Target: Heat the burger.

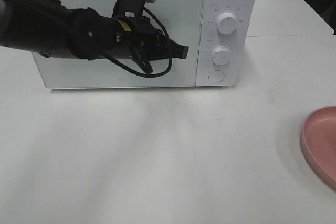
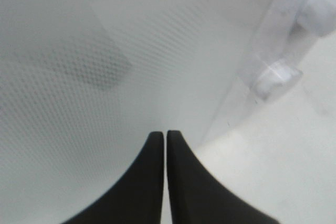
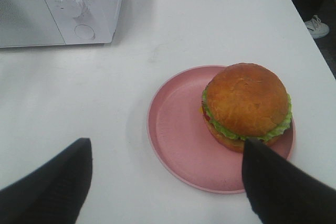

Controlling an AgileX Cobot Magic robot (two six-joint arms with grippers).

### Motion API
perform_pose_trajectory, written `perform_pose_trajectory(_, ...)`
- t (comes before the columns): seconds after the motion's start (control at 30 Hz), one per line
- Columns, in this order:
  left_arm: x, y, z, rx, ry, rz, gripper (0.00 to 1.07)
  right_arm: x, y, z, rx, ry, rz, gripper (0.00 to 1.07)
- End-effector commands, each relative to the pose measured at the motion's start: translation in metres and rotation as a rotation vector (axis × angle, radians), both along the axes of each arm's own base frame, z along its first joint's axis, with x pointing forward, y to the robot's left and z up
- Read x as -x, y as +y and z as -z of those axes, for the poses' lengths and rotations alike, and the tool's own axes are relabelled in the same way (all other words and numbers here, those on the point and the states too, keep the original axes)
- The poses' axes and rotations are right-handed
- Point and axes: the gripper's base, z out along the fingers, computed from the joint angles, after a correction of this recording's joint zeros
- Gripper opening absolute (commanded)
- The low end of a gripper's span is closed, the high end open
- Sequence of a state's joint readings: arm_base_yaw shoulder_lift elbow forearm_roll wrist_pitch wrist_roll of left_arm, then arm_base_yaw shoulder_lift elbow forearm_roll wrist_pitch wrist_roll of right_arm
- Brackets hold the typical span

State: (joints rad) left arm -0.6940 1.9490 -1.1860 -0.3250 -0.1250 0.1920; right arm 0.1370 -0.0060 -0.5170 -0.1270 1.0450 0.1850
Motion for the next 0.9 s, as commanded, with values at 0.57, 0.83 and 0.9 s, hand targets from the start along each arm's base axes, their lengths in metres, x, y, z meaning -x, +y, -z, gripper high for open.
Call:
perform_pose_trajectory(0.57, 0.067, 0.028, -0.030, -0.278, 0.547, 0.213, 0.98, 0.003, -0.001, 0.000, 0.003, -0.030, 0.007, 0.75)
perform_pose_trajectory(0.83, 0.086, 0.056, -0.050, -0.403, 0.718, 0.183, 0.98, 0.003, -0.001, 0.000, 0.003, -0.030, 0.007, 0.75)
perform_pose_trajectory(0.9, 0.083, 0.069, -0.054, -0.410, 0.742, 0.138, 0.98, 0.003, -0.001, 0.000, 0.003, -0.030, 0.007, 0.75)
